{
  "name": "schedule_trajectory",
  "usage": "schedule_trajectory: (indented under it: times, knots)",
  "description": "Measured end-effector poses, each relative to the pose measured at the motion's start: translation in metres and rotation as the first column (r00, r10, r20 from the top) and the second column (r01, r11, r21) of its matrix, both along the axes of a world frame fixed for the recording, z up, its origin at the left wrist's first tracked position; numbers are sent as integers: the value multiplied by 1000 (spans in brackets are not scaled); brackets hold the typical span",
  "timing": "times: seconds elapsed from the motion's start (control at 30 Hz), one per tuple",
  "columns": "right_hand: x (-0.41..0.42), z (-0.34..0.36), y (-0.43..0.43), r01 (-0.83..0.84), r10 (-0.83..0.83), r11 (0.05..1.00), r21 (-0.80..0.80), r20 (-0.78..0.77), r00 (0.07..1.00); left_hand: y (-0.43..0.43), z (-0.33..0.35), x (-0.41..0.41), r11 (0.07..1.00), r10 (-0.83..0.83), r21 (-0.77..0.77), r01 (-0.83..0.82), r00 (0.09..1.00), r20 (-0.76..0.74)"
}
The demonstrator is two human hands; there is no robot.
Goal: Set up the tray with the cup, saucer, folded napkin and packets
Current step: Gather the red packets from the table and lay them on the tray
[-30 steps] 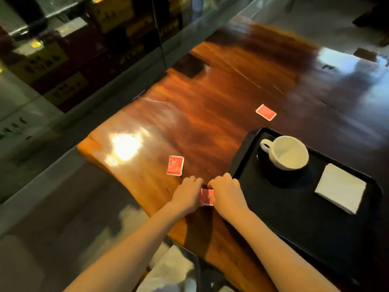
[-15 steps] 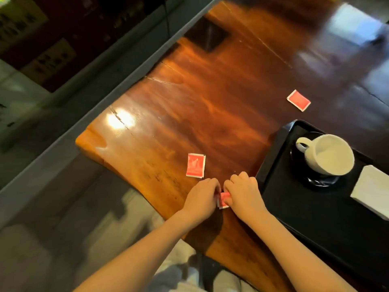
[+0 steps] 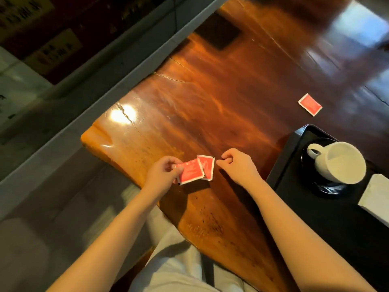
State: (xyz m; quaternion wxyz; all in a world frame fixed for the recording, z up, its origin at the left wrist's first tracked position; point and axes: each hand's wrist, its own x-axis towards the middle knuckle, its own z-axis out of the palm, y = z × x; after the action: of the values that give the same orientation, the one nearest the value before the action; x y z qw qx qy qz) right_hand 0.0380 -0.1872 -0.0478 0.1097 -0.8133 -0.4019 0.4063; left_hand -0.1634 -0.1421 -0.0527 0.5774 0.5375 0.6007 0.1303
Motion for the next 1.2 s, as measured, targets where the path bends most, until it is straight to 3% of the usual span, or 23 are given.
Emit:
schedule_trajectory:
  times: [0.17,0.33,0.4,0.47,0.57,0.67,0.73,0.93,1.13,1.2]
  knots:
    - [-35,-17,13,-167,156,985,43,193,969,3,6,-16,964,239,-128,-233,970,35]
    - [-41,-16,11,-112,104,993,33,199,974,8,10,-17,914,349,-251,-319,933,89]
    - [-34,-16,4,-63,59,998,32,97,994,9,10,-14,911,354,-269,-314,928,114]
    - [-25,-12,-3,97,-91,994,53,-101,991,10,10,-11,915,338,-282,-290,931,137]
    - [-9,8,-11,347,-288,934,82,-401,870,12,8,-2,926,299,-286,-247,942,155]
    - [-1,29,-11,368,-265,925,90,-540,799,12,9,16,931,271,-300,-207,944,189]
    - [2,36,-6,332,-232,937,109,-514,826,12,14,33,928,255,-338,-158,930,265]
    - [38,44,5,317,-263,924,214,-248,932,13,37,95,943,177,-332,-23,880,441]
    - [106,64,20,299,-254,939,168,-243,936,30,45,154,981,78,-194,-4,924,373]
    - [145,63,34,336,-320,917,215,-107,941,39,46,169,980,94,-195,-28,935,342]
